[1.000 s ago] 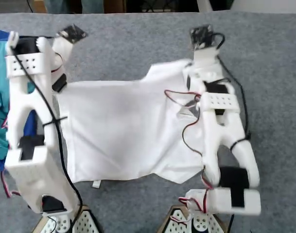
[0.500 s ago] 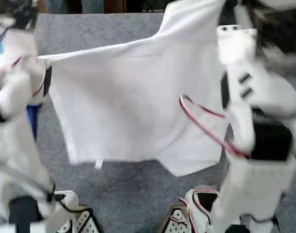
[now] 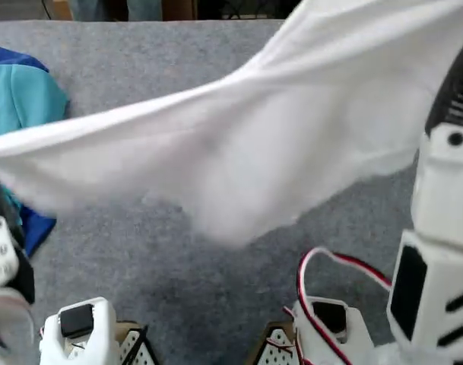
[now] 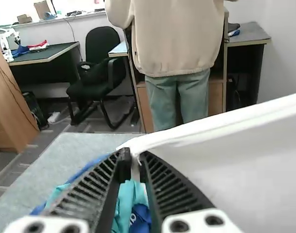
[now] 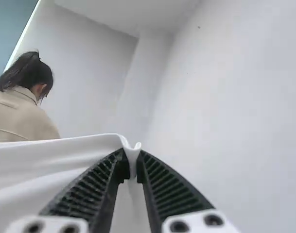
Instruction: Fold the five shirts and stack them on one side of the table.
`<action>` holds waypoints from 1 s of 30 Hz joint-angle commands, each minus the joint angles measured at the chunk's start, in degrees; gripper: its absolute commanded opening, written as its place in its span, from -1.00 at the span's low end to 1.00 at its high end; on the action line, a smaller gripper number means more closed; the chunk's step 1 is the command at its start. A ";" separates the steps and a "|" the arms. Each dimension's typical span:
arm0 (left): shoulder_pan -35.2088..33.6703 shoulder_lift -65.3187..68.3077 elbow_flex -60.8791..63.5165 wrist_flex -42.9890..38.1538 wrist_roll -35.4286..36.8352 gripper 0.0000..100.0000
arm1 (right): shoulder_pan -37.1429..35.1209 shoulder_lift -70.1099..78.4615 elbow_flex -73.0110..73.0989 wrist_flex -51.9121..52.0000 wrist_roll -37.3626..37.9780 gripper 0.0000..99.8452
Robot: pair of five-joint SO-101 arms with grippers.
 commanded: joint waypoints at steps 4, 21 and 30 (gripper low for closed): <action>-1.01 -5.36 2.77 0.97 0.44 -0.94 | 1.14 -0.13 -9.54 7.65 2.99 -0.97; -0.48 -13.89 37.05 -10.46 -1.93 -0.94 | 1.23 0.04 -2.59 19.25 7.38 -0.97; -0.48 -13.89 35.82 -16.79 -1.93 -0.94 | 1.32 -0.22 -2.51 13.27 7.47 -0.97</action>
